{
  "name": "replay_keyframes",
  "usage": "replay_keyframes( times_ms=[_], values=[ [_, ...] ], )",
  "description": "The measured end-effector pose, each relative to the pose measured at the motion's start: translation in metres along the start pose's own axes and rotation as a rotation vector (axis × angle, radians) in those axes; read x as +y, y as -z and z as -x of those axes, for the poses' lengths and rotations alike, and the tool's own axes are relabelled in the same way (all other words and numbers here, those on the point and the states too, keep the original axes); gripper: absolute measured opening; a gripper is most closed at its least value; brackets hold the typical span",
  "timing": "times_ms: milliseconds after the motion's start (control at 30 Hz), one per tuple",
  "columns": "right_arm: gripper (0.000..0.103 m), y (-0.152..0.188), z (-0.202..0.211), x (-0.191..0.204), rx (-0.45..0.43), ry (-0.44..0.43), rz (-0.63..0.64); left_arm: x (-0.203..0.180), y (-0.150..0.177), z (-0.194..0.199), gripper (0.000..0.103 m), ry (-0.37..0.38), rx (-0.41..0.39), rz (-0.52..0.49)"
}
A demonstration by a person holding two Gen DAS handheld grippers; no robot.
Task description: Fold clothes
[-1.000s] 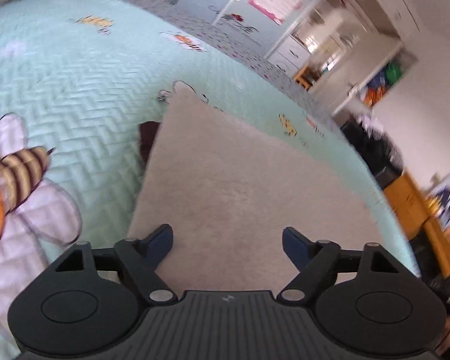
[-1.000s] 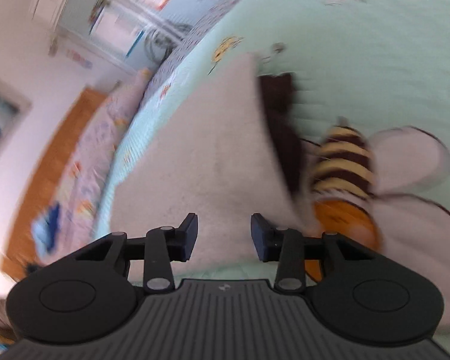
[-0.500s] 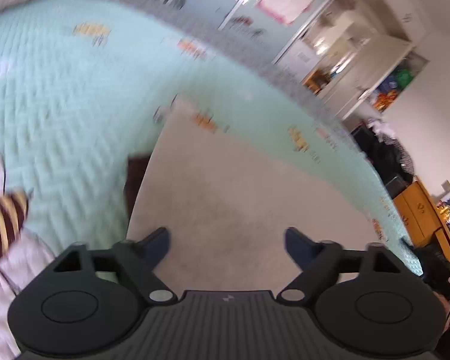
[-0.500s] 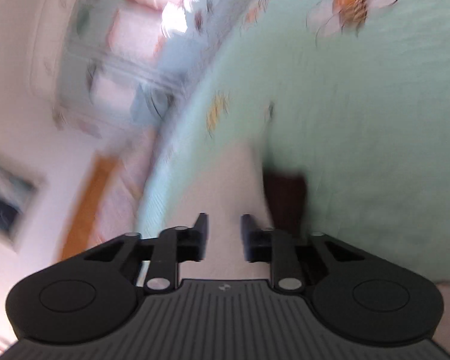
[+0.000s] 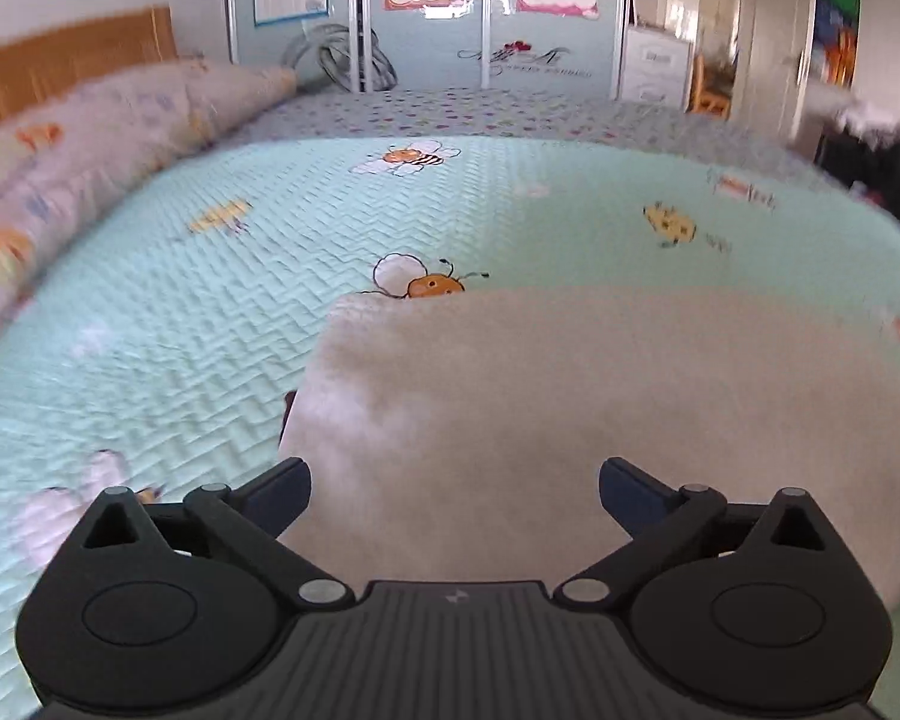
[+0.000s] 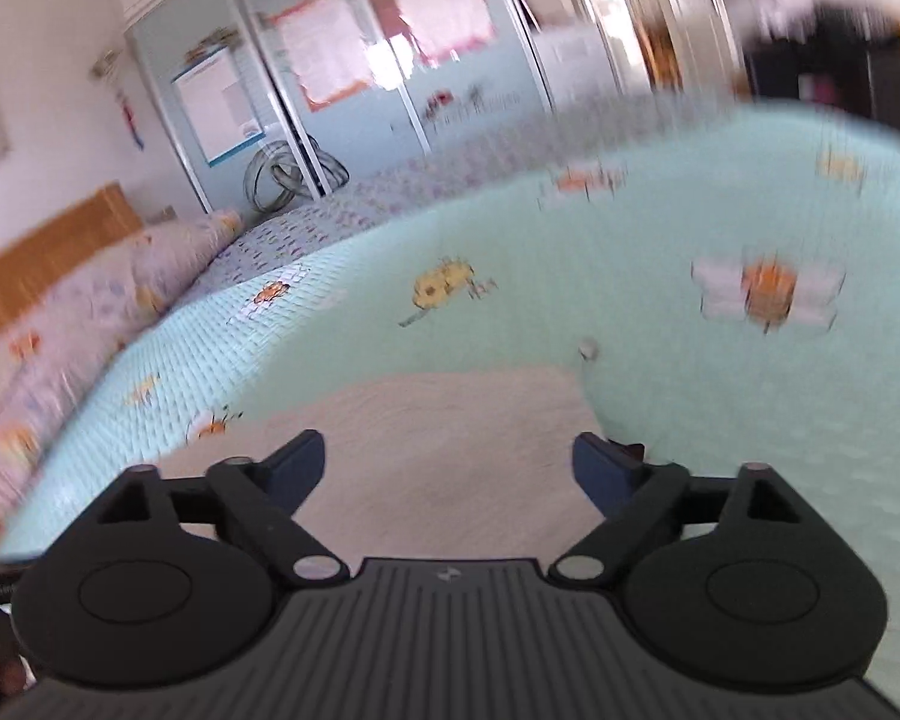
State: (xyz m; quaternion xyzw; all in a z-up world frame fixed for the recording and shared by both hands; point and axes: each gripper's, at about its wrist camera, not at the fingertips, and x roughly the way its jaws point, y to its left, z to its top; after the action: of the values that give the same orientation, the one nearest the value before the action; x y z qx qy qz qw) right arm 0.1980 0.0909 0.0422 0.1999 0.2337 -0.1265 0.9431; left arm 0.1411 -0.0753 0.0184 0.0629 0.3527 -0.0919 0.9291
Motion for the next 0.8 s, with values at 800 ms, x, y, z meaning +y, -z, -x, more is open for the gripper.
replay_keyframes(
  times_ms=[800],
  values=[
    [0.094,0.026,0.064,0.077,0.156,0.167,0.125,-0.018,0.02,0.123,0.102,-0.066,0.033,0.006]
  ],
)
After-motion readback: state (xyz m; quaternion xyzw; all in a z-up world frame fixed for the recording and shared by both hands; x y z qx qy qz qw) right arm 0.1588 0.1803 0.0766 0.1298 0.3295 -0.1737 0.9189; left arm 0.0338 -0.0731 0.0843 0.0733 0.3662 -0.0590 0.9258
